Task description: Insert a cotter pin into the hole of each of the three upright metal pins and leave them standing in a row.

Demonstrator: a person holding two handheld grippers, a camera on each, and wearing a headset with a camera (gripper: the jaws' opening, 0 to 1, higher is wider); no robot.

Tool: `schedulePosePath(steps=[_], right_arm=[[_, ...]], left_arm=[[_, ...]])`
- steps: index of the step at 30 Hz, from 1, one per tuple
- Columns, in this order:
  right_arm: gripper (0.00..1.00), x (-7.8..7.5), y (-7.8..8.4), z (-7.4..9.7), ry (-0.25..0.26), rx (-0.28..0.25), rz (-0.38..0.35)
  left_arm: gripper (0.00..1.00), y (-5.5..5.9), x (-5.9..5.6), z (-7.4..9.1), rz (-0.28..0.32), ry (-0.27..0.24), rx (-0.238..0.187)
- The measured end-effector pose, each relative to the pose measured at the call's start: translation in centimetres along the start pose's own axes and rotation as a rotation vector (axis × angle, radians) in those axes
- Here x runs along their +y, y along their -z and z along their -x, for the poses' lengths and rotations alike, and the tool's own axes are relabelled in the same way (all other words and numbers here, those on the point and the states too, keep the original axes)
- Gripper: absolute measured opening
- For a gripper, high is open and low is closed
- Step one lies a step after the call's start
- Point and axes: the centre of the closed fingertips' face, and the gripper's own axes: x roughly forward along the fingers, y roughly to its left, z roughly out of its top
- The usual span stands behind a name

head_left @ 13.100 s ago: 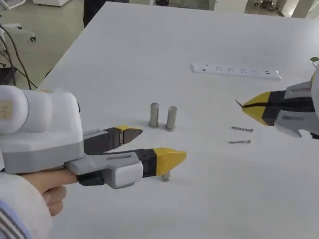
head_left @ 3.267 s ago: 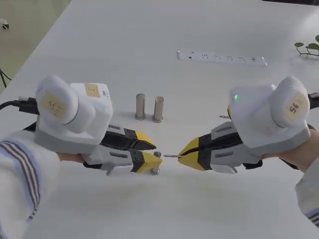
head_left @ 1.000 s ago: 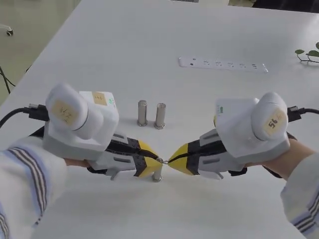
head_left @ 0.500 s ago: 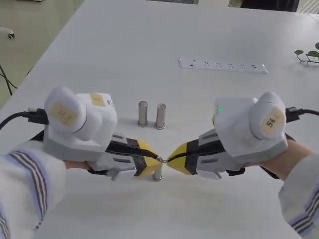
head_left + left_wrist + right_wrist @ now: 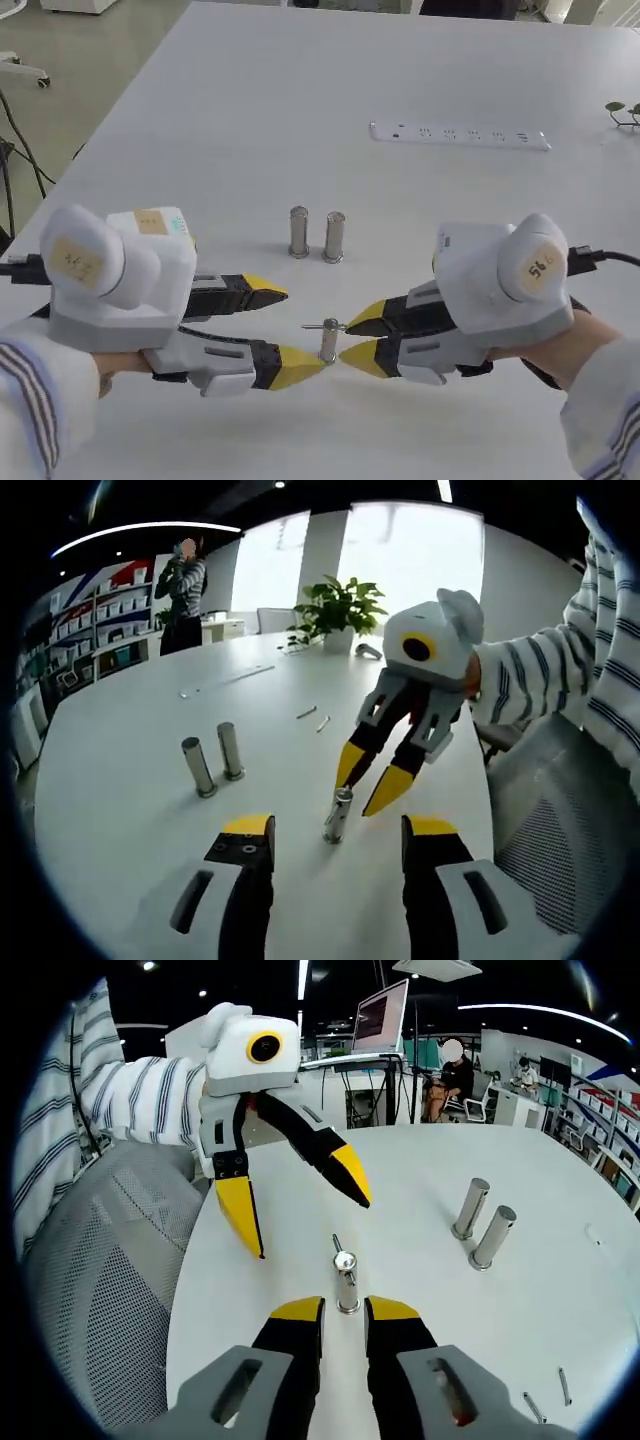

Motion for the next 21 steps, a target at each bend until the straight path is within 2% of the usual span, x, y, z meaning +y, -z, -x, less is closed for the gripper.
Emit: schedulePosePath(steps=[3,5,8,11,16,21], right_arm=[[0.13,-0.1,0.0,-0.4,0.005,-0.006,-0.013],[0.15,-0.1,-0.1,-0.6,0.007,-0.01,-0.017],[0.17,-0.2,-0.4,-1.0,0.01,-0.02,-0.021],[0.17,-0.2,-0.4,-1.2,0.007,-0.026,-0.028],[0.17,0.0,-0.2,-1.6,0.002,-0.026,-0.031],[0.16,-0.1,0.0,-2.1,0.006,-0.031,-0.035]], left_arm=[[0.72,0.3,0.4,0.2,0.007,-0.048,-0.005],[0.84,0.7,0.3,0.2,0.004,-0.048,0.006],[0.9,1.2,0.7,0.4,0.018,-0.072,0.011],[0.99,0.9,0.8,0.4,0.053,-0.091,-0.024],[0.99,1.0,0.9,0.5,0.065,-0.104,-0.034],[0.99,1.3,-0.4,0.4,0.112,-0.063,-0.039]])
